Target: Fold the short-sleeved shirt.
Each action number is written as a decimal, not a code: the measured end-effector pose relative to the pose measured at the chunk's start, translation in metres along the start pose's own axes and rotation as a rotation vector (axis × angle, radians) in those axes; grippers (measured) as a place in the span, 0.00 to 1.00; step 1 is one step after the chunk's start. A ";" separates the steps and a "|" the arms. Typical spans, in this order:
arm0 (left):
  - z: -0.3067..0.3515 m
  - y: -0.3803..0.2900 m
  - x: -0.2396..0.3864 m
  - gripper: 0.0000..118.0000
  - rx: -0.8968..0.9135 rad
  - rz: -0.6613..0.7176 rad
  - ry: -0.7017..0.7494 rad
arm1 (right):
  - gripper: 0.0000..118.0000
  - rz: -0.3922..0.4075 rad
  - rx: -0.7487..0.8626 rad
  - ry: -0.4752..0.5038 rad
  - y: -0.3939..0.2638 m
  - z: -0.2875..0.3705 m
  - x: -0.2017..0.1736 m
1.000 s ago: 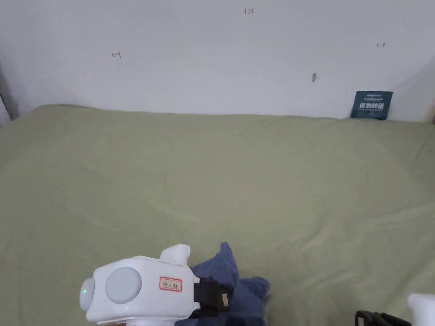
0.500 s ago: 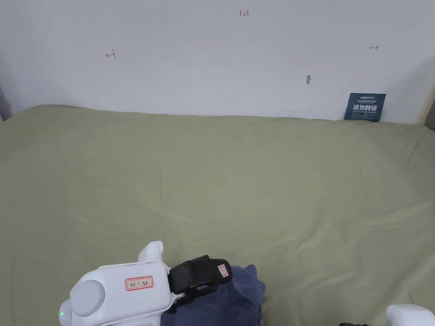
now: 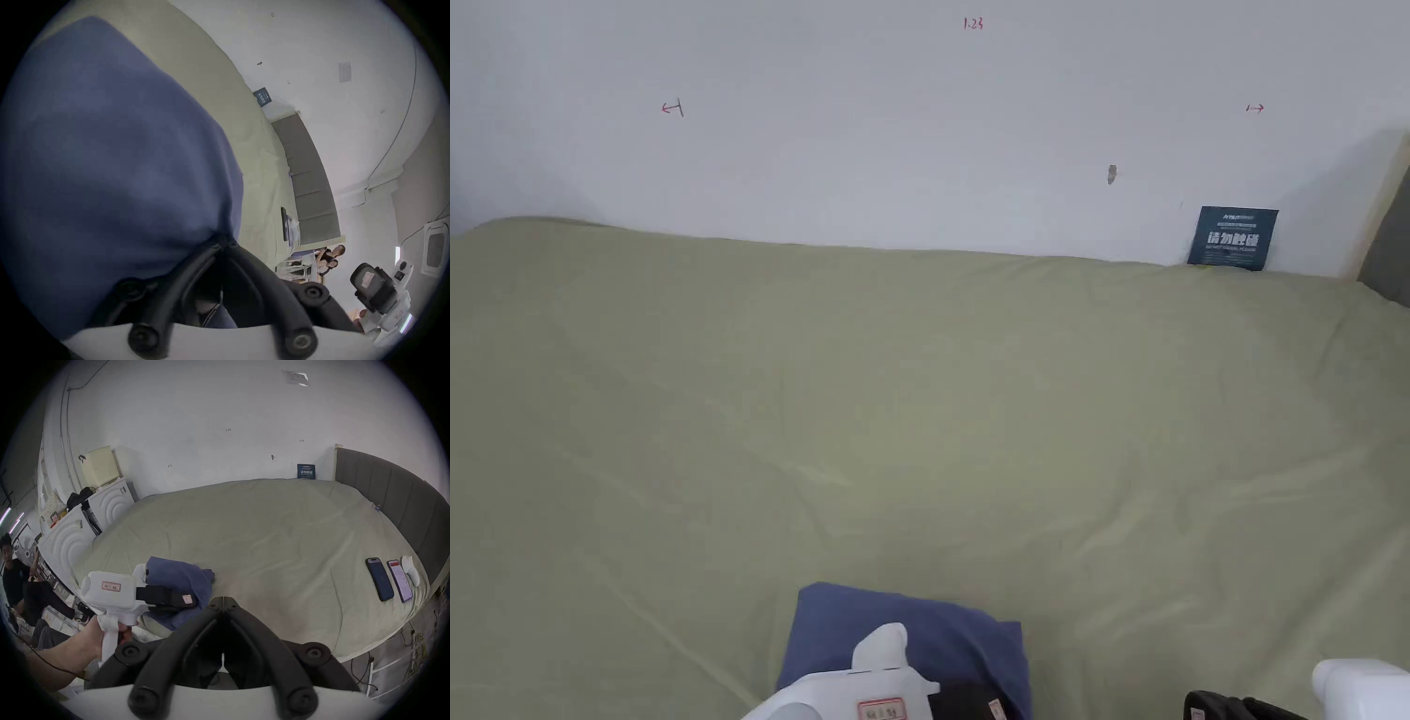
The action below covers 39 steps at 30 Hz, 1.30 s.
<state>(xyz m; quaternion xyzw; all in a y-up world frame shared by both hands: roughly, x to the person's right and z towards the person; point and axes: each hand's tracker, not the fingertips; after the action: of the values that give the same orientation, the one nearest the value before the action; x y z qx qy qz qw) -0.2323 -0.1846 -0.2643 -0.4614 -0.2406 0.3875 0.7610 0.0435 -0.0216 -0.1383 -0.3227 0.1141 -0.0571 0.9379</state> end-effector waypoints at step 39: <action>0.126 0.069 -0.118 1.00 -0.004 0.182 -0.120 | 0.00 -0.500 -0.489 0.864 -0.048 -0.275 0.033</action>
<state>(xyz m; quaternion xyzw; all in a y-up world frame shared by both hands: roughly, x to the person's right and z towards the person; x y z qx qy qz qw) -0.4174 -0.1964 -0.2695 -0.4588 -0.2437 0.4817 0.7058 0.0053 -0.2280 -0.3252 -0.4955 0.4180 -0.3769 0.6616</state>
